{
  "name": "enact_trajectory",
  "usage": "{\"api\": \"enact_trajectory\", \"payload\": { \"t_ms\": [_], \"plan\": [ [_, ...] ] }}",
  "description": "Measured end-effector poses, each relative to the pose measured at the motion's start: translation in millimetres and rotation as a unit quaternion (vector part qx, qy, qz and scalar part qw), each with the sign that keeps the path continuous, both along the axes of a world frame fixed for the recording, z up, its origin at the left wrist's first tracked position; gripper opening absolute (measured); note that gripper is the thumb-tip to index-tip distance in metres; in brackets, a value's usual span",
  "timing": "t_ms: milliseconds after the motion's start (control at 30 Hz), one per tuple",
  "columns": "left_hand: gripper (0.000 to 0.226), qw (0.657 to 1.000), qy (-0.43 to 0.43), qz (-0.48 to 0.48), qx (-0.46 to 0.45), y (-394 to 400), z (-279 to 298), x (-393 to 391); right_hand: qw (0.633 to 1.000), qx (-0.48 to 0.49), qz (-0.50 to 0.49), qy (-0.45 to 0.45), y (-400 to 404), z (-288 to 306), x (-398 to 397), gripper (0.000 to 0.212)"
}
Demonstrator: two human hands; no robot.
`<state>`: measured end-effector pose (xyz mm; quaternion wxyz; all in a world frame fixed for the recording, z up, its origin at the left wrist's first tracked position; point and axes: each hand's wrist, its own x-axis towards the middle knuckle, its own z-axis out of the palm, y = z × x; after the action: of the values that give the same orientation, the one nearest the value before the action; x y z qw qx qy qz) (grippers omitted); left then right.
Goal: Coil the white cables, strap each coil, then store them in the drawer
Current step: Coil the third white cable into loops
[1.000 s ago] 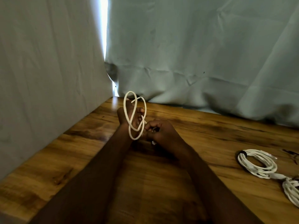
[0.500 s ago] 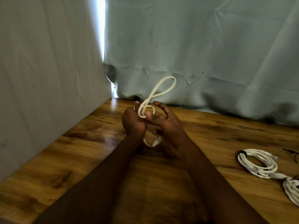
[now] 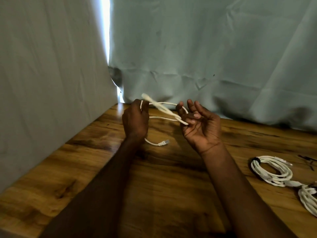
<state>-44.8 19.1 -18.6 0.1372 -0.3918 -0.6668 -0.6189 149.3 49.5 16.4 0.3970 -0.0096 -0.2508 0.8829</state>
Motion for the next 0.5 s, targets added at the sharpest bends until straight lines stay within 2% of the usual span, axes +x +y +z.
{"api": "enact_trajectory", "payload": {
  "t_ms": [67, 167, 333, 433, 500],
  "plan": [
    [0.049, 0.999, -0.016, -0.005, 0.030, -1, -1, -5, 0.999, 0.027, 0.024, 0.009, 1, -3, 6, 0.030],
    [0.056, 0.999, -0.026, 0.004, 0.047, -3, -5, -17, 0.998, 0.034, 0.043, 0.035, -1, -9, 7, 0.041],
    [0.055, 0.999, 0.009, 0.030, -0.020, 0, -1, -16, 0.994, -0.015, 0.035, 0.101, 9, -19, 7, 0.057],
    [0.052, 0.999, 0.016, 0.029, -0.023, 0, -3, -18, 0.993, -0.009, 0.031, 0.111, 11, -19, 10, 0.039],
    [0.054, 0.999, 0.018, 0.032, -0.025, 1, -5, -21, 0.994, 0.005, 0.003, 0.114, 9, -19, 8, 0.037]
  ]
}}
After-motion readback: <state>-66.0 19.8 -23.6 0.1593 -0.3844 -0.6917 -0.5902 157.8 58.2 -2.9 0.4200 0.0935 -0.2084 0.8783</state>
